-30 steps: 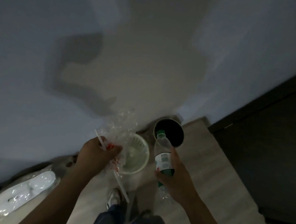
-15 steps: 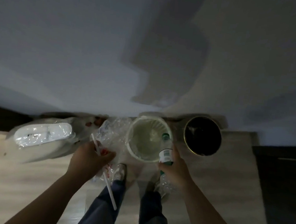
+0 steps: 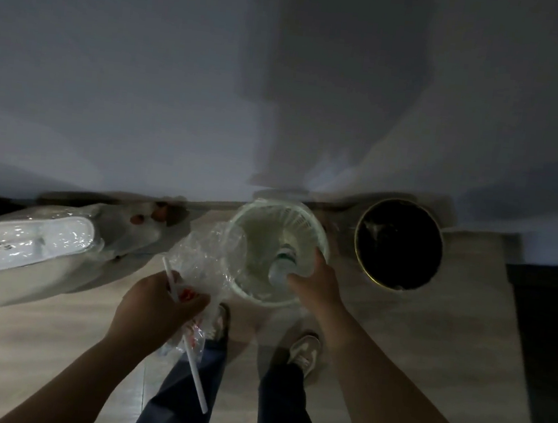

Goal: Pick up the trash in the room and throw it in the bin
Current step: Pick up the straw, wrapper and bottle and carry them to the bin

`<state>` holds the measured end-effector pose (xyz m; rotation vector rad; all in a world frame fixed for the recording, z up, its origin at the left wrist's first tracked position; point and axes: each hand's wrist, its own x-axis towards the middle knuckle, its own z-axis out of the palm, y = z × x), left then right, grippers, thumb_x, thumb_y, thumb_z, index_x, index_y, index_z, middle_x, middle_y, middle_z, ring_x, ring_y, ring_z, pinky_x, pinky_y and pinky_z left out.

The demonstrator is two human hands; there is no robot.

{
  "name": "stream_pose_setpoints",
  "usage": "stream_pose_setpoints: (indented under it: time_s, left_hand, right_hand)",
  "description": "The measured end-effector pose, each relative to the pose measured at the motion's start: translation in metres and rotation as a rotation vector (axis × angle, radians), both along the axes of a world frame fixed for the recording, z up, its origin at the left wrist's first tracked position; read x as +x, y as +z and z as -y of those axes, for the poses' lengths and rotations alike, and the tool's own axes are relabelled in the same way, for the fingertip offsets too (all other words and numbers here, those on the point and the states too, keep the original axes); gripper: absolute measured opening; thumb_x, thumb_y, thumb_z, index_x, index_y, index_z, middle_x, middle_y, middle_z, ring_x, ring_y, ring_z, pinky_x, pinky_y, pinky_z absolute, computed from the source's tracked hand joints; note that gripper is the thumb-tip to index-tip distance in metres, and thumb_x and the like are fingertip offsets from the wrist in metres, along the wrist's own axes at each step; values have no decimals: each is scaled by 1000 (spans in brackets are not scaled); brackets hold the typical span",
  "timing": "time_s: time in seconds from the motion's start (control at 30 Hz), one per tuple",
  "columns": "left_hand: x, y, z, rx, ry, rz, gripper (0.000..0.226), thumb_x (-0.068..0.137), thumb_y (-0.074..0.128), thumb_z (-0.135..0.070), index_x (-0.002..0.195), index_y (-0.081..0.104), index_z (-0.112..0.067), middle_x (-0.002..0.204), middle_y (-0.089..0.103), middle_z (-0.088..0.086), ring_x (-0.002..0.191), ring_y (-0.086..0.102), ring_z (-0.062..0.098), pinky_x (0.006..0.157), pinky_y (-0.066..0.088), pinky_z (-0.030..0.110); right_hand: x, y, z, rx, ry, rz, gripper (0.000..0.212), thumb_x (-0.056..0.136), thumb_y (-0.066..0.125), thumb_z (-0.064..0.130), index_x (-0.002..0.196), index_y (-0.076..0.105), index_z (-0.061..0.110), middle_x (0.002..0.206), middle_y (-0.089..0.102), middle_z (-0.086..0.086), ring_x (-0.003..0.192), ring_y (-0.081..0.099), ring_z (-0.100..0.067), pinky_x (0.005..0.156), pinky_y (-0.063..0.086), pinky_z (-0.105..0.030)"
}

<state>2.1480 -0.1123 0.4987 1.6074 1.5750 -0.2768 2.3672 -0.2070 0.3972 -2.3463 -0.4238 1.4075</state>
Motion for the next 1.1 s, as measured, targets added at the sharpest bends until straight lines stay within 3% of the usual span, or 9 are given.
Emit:
stream_pose_setpoints:
  time_s: [0.07,0.2,0.37,0.47,0.53,0.6,0.7,1.0,1.1]
  left_hand:
    - [8,-6,-1,1,-16,0,20,77,76,-34,74,61,-20,66,66,-2,61,64,12,56,46,25]
    - [34,-9,-2,20,-85,-3,21,78,74,-34,74,61,-19,66,66,-1,61,64,13,61,53,31]
    - [83,-11,5,-28,-210,2,22,79,72,-38,80,61,-19,72,67,0,66,65,13,63,54,29]
    - [121,-17,15,-53,-301,22,22,81,71,-39,82,61,-19,74,65,-4,70,64,12,66,54,28]
    - [153,-22,24,-58,-372,33,18,83,69,-36,84,62,-19,71,61,-9,66,59,6,59,48,21]
    - [189,-29,34,-50,-416,49,15,83,70,-34,82,64,-21,69,59,-9,64,57,7,55,42,20]
    - [245,-45,51,-32,-488,88,16,81,70,-32,77,66,-17,69,64,-3,68,64,15,61,47,24]
    - [380,-126,94,-42,-715,17,36,81,66,-37,101,67,-8,99,70,10,93,65,25,74,50,31]
    - [401,-161,104,-45,-733,-49,34,83,64,-37,101,65,-8,95,68,6,87,64,23,63,46,26]
  right_hand:
    - [1,0,12,21,-12,-10,82,72,69,38,145,37,19,136,51,-11,125,51,-25,90,42,-23]
    - [9,5,45,-13,4,13,65,79,69,28,138,45,17,128,55,-10,118,53,-25,85,40,-22]
    - [32,15,90,-49,-107,0,62,73,65,34,131,48,20,125,57,-6,112,56,-20,78,40,-24]
    - [51,20,116,-87,-152,25,56,81,66,24,133,47,17,123,56,-3,110,54,-19,76,35,-18]
    - [66,23,135,-95,-201,40,51,83,66,19,130,49,13,113,57,0,103,53,-16,72,33,-15]
    - [78,26,153,-100,-266,51,52,84,67,19,131,49,13,118,58,-4,109,54,-19,79,37,-18]
    - [95,27,179,-103,-375,76,55,84,68,21,134,47,14,127,58,-11,117,55,-24,89,42,-26]
    - [134,4,245,-60,-586,5,54,87,66,25,137,44,22,127,56,-8,102,54,-17,77,44,-26]
    - [147,-20,256,-43,-631,12,55,88,66,26,137,42,24,127,55,-5,101,53,-15,75,44,-26]
